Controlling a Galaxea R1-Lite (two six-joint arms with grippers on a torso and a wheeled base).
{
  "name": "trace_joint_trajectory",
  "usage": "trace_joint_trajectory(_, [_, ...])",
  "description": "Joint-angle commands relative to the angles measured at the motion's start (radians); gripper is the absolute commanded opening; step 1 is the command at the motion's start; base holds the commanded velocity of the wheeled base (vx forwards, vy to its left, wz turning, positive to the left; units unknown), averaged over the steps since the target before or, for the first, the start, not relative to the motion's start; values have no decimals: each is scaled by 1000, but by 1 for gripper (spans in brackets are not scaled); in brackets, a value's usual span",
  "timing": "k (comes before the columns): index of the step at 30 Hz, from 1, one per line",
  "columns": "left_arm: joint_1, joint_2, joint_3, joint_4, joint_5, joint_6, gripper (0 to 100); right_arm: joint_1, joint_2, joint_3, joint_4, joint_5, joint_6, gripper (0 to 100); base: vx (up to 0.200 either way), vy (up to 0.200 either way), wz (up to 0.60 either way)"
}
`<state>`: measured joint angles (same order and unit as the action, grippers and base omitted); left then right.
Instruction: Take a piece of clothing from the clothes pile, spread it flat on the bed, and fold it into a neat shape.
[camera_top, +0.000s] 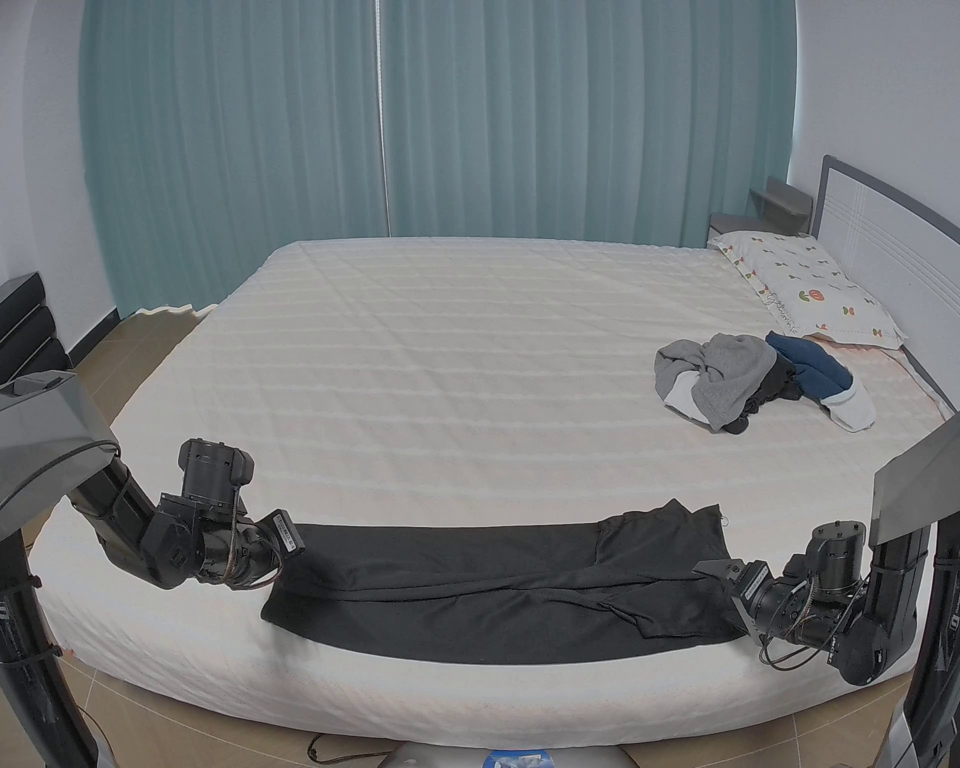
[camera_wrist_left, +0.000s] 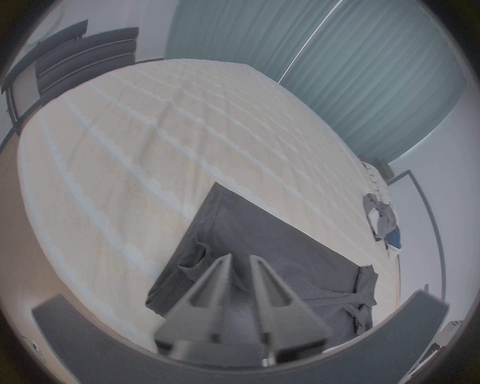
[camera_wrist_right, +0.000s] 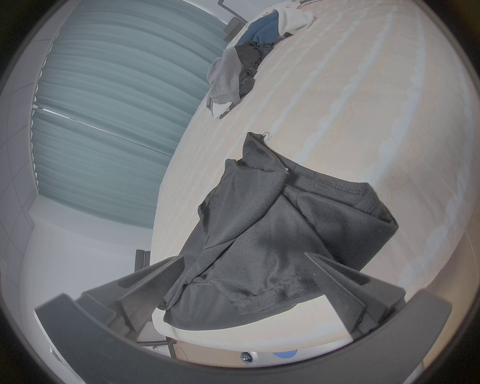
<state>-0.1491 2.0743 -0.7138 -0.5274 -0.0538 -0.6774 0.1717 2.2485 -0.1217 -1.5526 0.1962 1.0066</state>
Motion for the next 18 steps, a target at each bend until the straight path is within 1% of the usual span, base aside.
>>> trace_joint_trajectory(1, [10, 4, 37, -36, -47, 2, 100, 2, 26, -3, -17, 2, 1, 100, 0, 0, 0])
trace_joint_trajectory(2, [10, 9, 43, -55, -58, 6, 100, 5, 33, -6, -17, 0, 0, 100, 0, 0, 0])
trace_joint_trajectory(5, [10, 13, 45, -83, -55, 9, 100, 6, 36, -7, -17, 0, 0, 100, 0, 0, 0])
trace_joint_trajectory(10, [13, 26, 50, -88, -50, 30, 100, 6, 48, -9, -17, 0, -2, 100, 0, 0, 0])
trace_joint_trajectory(18, [8, 63, 43, -111, -49, 30, 100, 6, 54, -10, -17, 0, -2, 100, 0, 0, 0])
